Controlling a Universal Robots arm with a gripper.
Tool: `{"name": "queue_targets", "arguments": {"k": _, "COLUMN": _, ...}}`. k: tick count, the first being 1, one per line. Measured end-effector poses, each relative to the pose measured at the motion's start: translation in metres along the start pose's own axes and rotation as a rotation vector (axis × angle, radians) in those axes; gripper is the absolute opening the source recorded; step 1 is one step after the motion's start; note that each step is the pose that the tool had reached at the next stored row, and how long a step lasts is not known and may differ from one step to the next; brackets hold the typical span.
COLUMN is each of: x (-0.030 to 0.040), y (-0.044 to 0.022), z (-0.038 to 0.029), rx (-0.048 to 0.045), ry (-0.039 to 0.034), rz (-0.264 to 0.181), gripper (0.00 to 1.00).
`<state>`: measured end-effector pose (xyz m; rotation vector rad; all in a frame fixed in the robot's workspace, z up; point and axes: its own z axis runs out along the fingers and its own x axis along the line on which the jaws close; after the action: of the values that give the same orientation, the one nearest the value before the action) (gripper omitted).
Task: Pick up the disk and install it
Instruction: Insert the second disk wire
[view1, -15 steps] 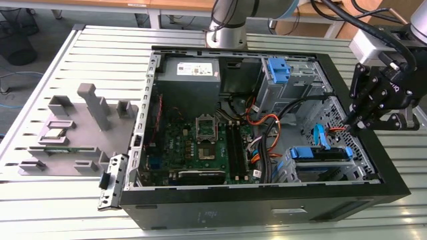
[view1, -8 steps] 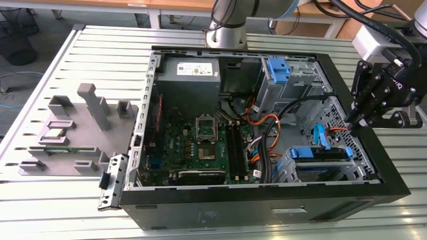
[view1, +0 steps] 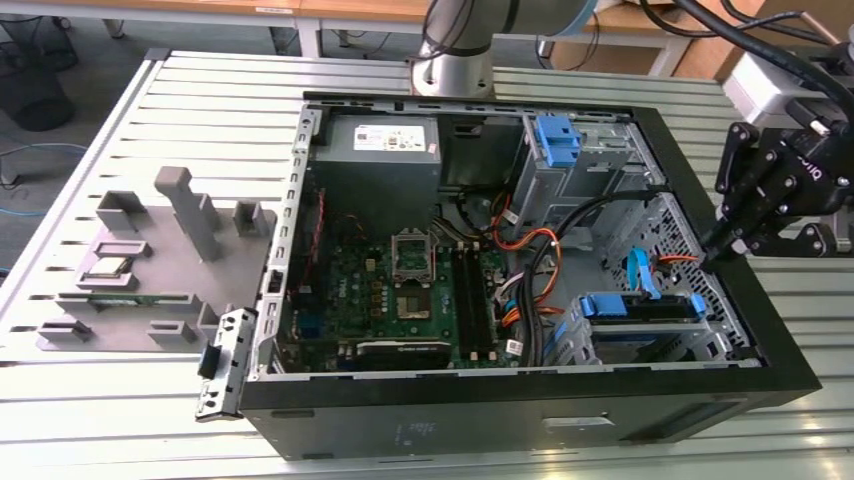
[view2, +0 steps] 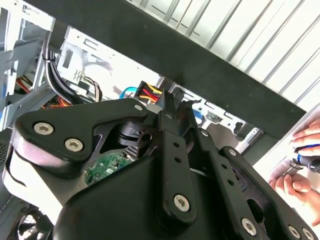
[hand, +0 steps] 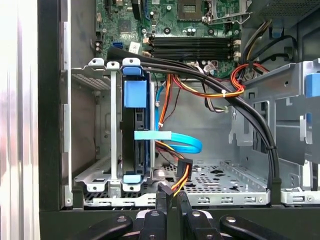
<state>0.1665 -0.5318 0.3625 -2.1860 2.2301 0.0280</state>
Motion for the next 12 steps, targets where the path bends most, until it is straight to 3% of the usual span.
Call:
{"name": "queue_targets", "arguments": {"k": 5, "x": 0.0001, "y": -0.0010, "z": 0.0030, "rx": -0.0060, "ry": 0.0038, "rz": 0.000, "gripper": 0.24}}
{"name": "queue_targets", "arguments": {"k": 12, "x": 0.0035, "y": -0.0011, "z": 0.0055, "rx": -0.0090, "ry": 0.0230, "rz": 0.005, "gripper": 0.24}}
